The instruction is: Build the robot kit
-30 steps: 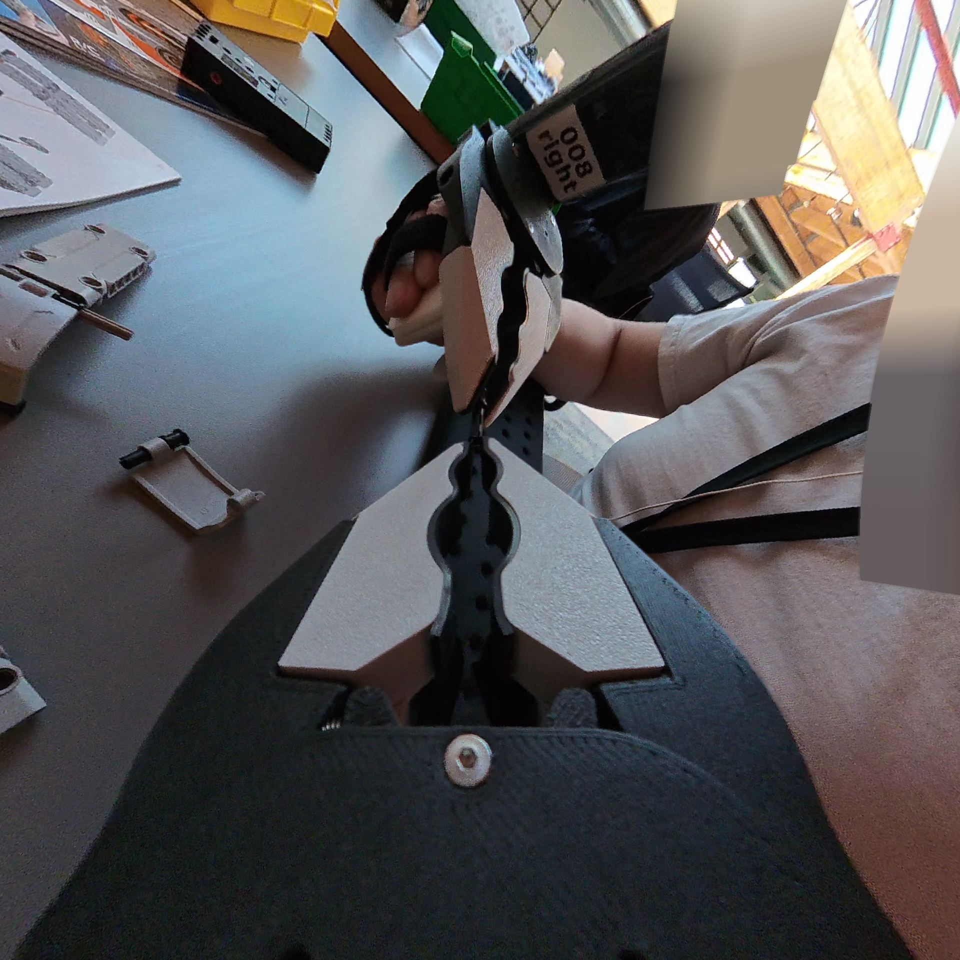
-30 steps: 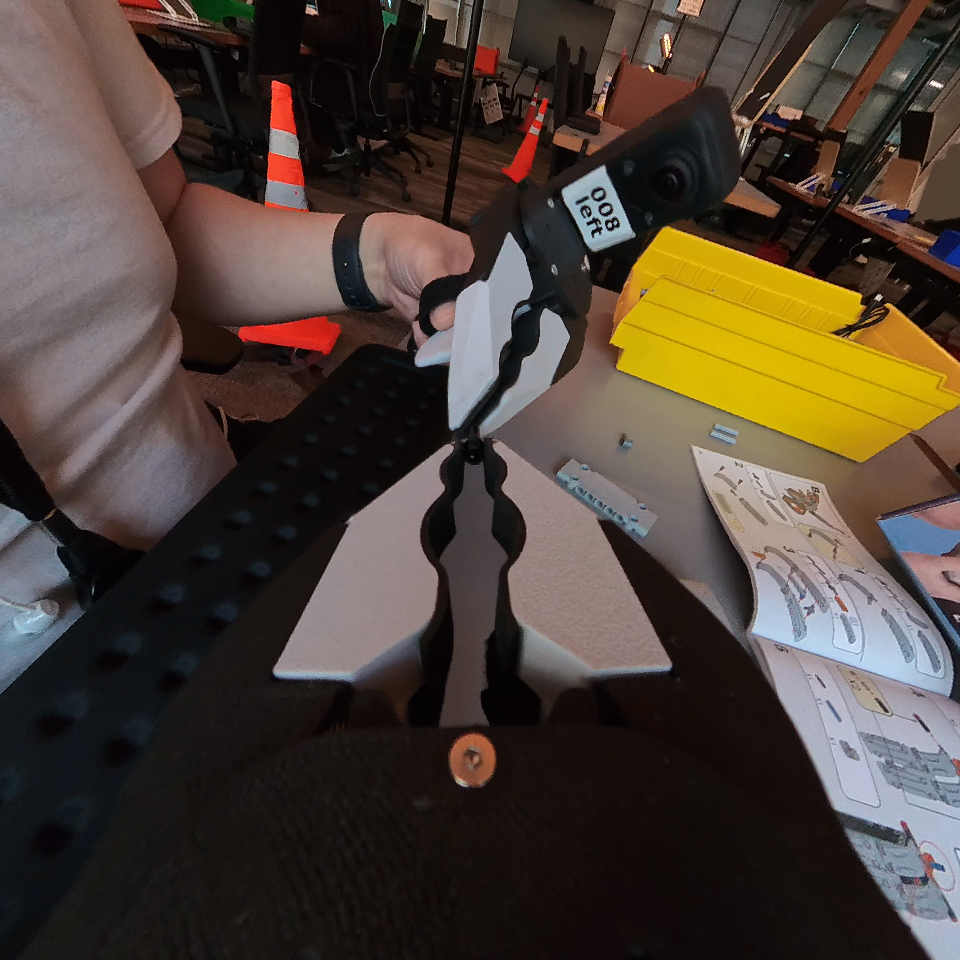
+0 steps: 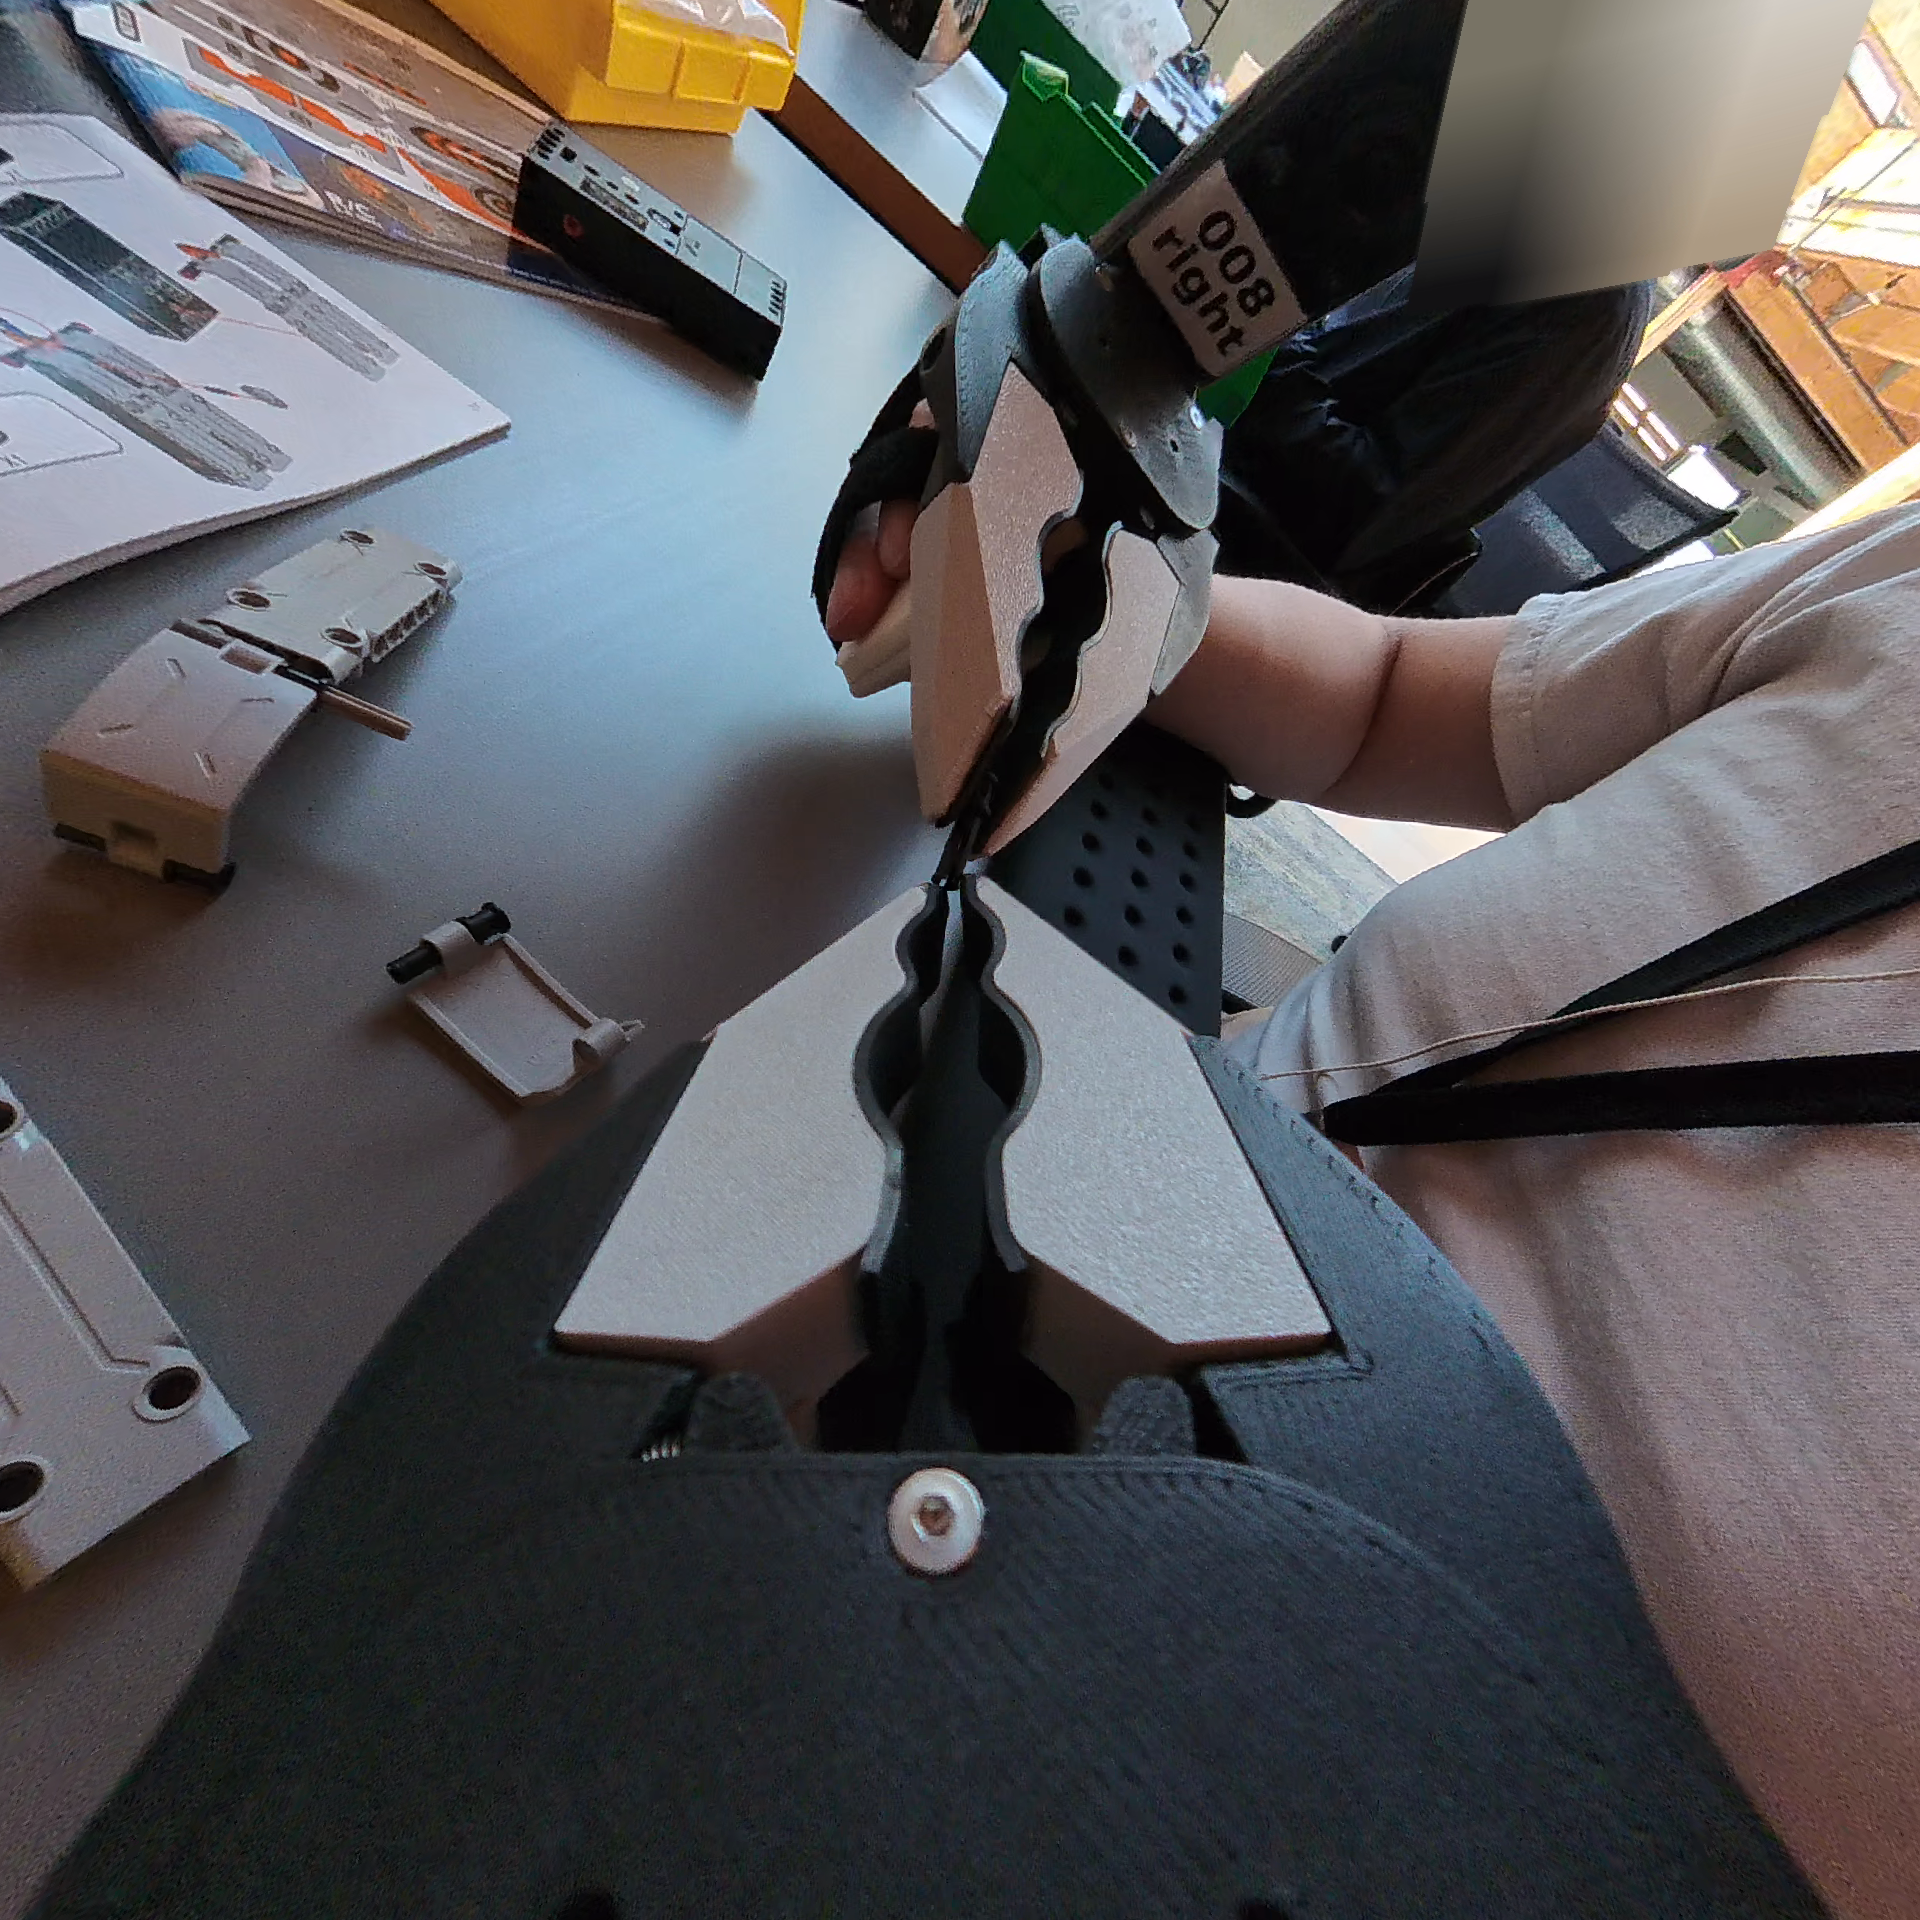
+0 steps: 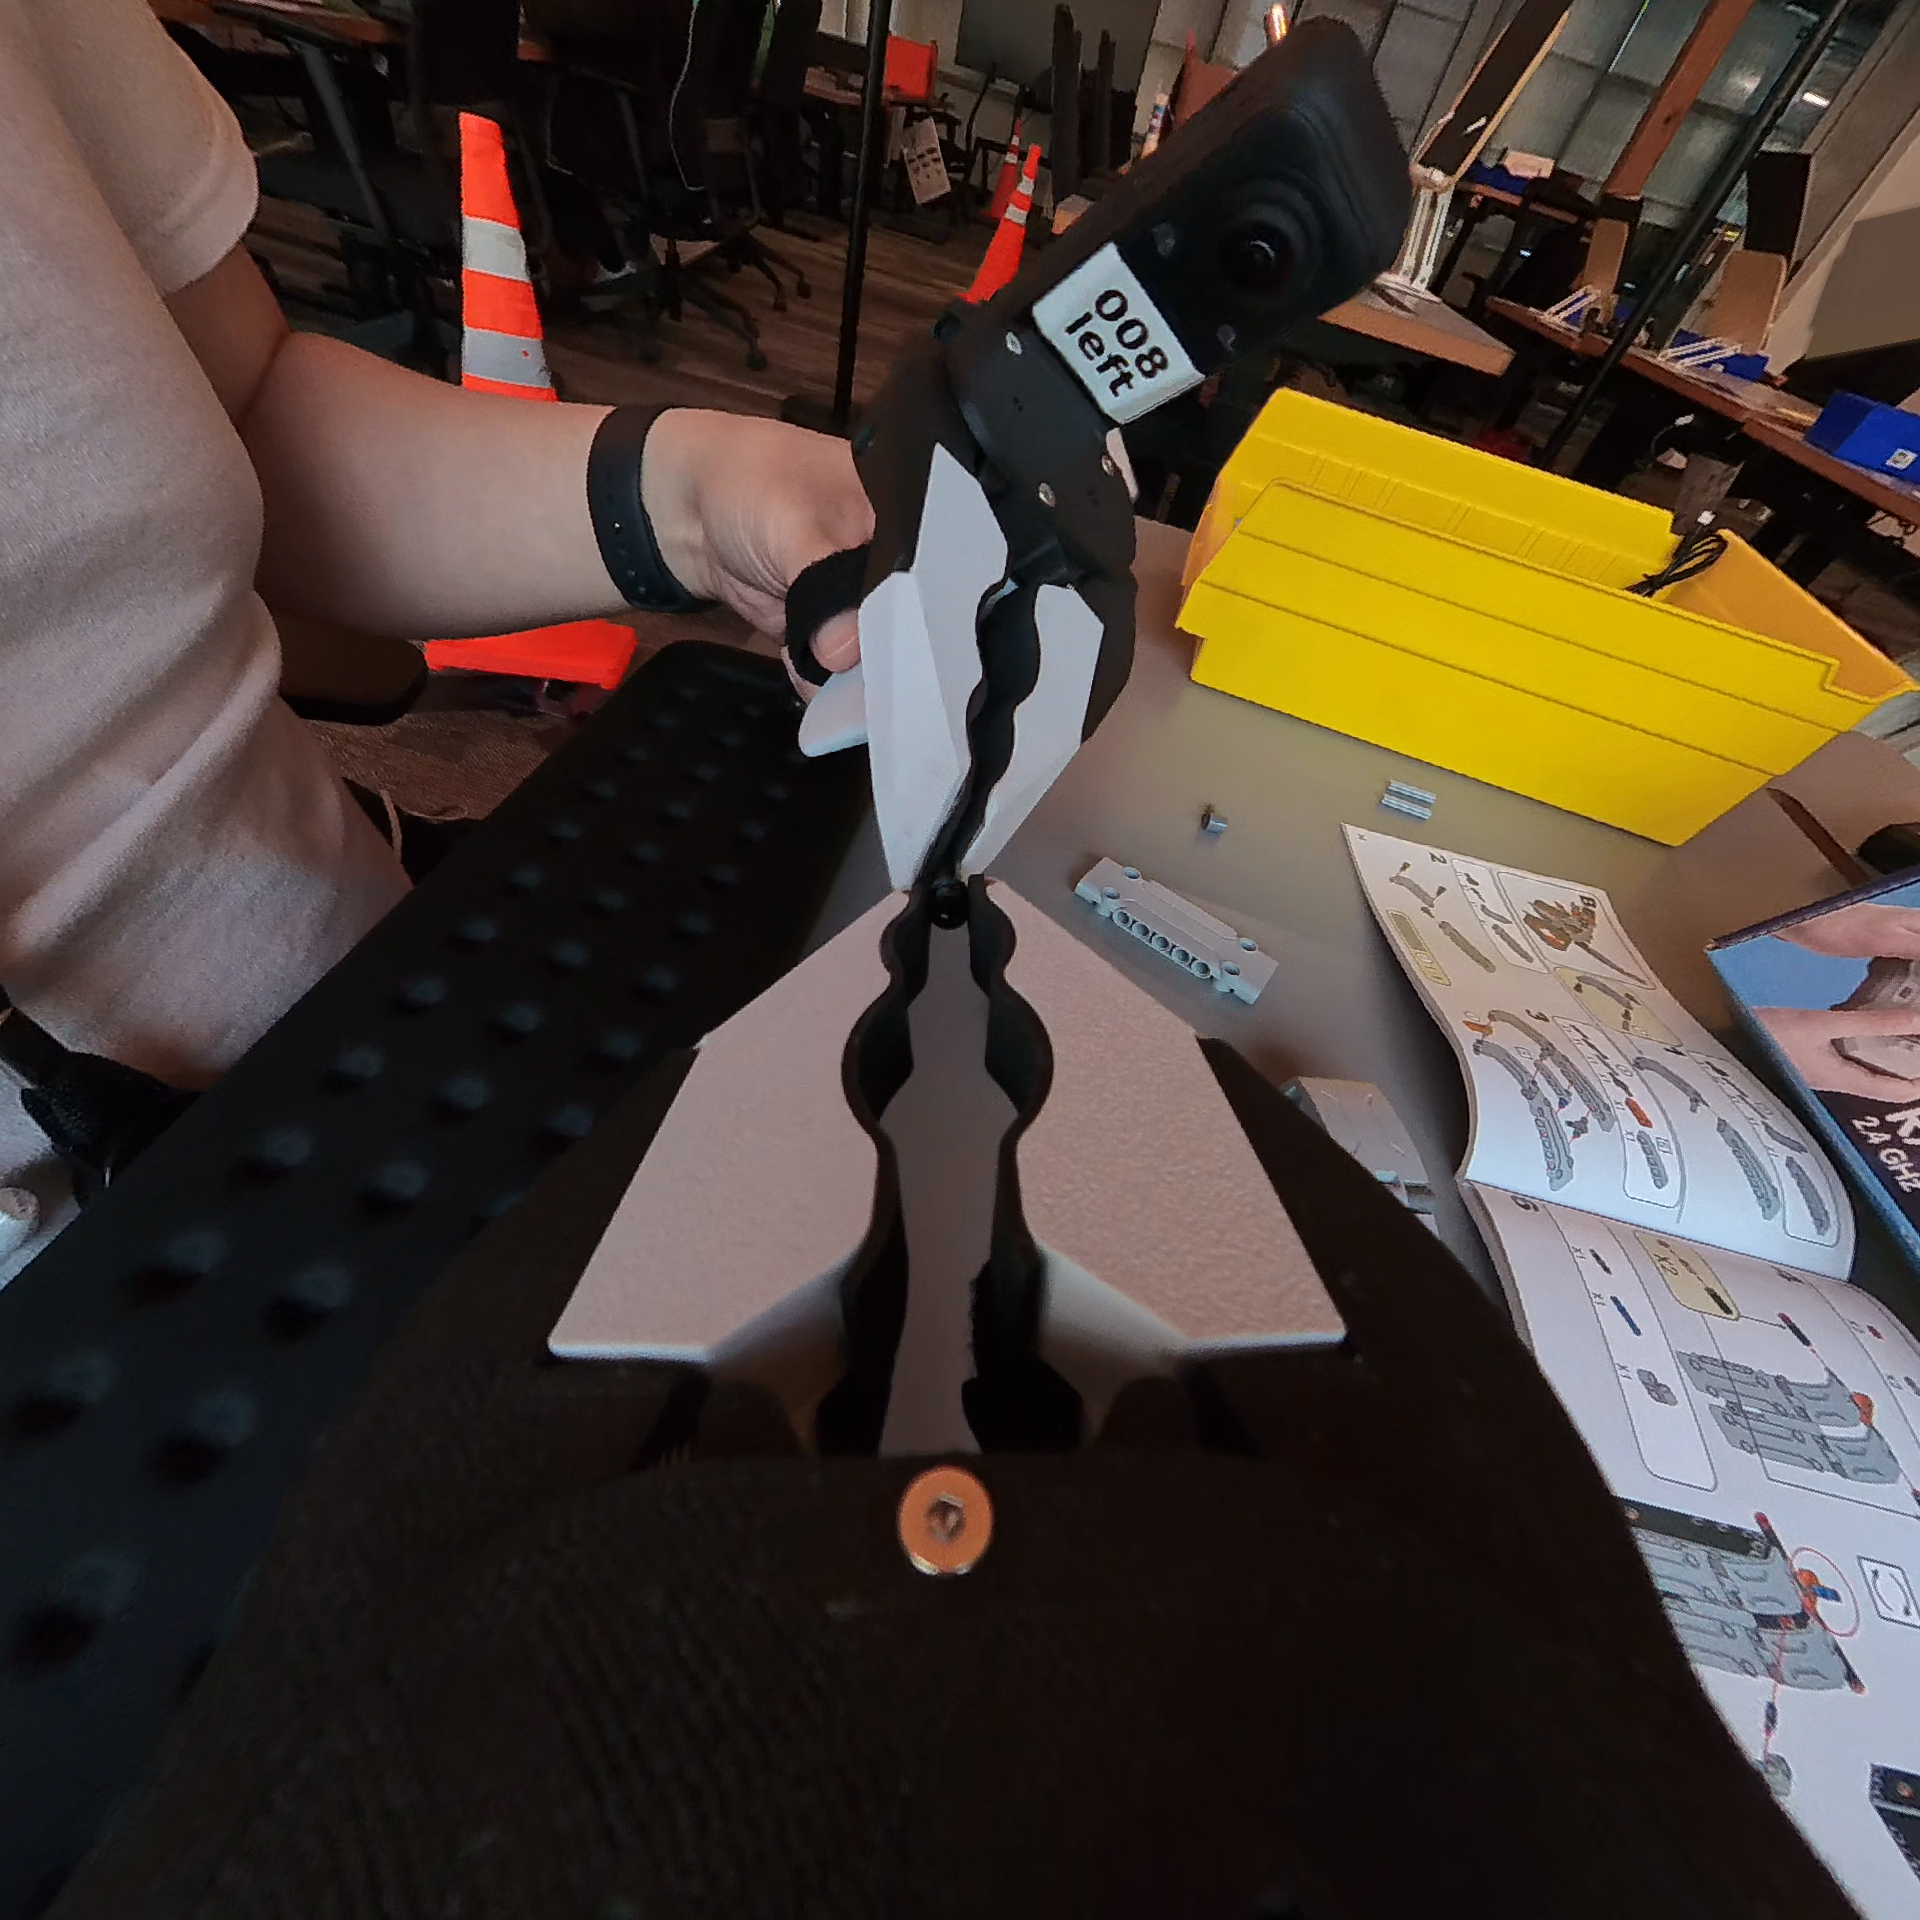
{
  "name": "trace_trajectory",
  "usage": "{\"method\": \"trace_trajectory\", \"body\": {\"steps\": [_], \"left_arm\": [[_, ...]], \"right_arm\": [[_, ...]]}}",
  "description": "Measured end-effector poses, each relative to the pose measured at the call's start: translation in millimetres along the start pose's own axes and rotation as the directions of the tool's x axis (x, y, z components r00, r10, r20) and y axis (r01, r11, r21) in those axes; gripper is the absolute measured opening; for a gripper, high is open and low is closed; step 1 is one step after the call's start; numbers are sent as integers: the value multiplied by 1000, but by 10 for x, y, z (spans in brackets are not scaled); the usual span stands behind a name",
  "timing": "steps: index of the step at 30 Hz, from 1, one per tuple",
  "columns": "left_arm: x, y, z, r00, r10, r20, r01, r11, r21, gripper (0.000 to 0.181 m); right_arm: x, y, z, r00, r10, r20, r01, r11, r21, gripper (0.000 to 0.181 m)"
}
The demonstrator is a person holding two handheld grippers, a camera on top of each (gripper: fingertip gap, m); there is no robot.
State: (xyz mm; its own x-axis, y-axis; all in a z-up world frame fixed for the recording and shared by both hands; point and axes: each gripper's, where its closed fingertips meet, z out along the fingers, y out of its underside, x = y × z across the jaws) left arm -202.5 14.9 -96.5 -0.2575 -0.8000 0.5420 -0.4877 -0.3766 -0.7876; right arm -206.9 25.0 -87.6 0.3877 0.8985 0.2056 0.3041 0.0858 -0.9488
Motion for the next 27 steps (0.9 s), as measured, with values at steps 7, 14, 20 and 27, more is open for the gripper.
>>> {"method": "trace_trajectory", "body": {"steps": [7, 14, 20, 27], "left_arm": [[13, -34, -5, 1000, -5, -14, 6, 1000, 25, 2], [30, -63, 4, 1000, 7, -22, -6, 999, 44, 4], [51, -45, -3, 998, -32, -50, 33, 999, 35, 3], [54, -54, -22, 999, -26, -42, 28, 999, 34, 3]], "right_arm": [[6, -26, -10, 1000, 18, 5, -19, 1000, 18, 6], [-6, -40, -13, 999, 48, 26, -49, 998, 38, 6], [-39, -46, -3, 998, 39, 45, -41, 998, 57, 15], [-7, -58, -13, 999, 46, 27, -48, 997, 60, 7]]}}
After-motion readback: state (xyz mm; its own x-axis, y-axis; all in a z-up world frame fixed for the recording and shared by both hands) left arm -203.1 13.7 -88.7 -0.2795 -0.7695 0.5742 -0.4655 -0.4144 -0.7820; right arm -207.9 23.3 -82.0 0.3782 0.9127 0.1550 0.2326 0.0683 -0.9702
